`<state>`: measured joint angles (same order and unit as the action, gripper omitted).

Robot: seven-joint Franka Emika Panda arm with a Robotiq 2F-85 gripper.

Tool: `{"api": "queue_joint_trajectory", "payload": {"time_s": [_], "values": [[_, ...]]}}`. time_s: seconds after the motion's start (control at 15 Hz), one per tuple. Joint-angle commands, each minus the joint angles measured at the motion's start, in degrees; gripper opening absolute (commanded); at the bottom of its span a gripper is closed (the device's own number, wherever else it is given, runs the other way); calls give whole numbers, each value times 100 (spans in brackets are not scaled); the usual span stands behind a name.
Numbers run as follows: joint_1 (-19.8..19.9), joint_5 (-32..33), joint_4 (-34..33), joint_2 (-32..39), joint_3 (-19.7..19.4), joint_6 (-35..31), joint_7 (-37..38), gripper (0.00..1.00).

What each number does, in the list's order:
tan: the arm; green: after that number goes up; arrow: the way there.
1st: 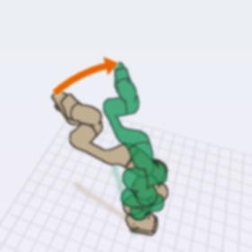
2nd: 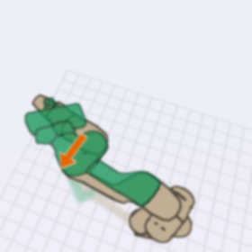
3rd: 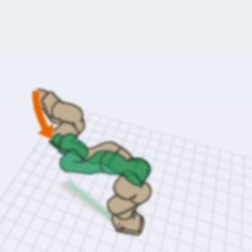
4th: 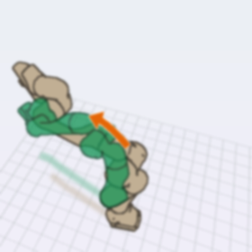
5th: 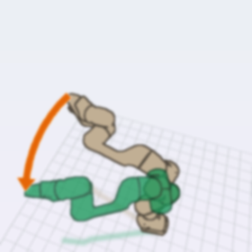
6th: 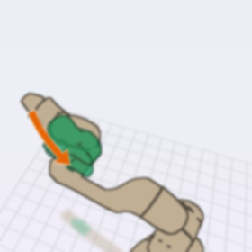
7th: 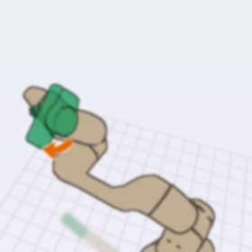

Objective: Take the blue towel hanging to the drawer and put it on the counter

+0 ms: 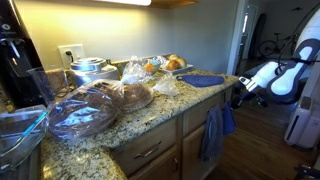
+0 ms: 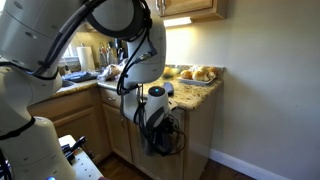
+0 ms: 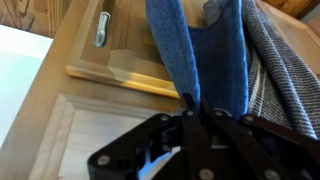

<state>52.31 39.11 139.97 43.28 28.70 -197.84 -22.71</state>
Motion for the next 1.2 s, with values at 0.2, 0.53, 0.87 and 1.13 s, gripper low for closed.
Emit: {"api": "queue_joint_trajectory", "payload": {"time_s": [0.2,0.53,0.87,1.13], "values": [[727,185,717,-418,490,0,-478,9],[1051,100,913,-762,781,0,-776,8],[1136,-3,1067,-1173,959,0,-744,8],[921,-108,1321,-1598,936,0,-566,9]]}}
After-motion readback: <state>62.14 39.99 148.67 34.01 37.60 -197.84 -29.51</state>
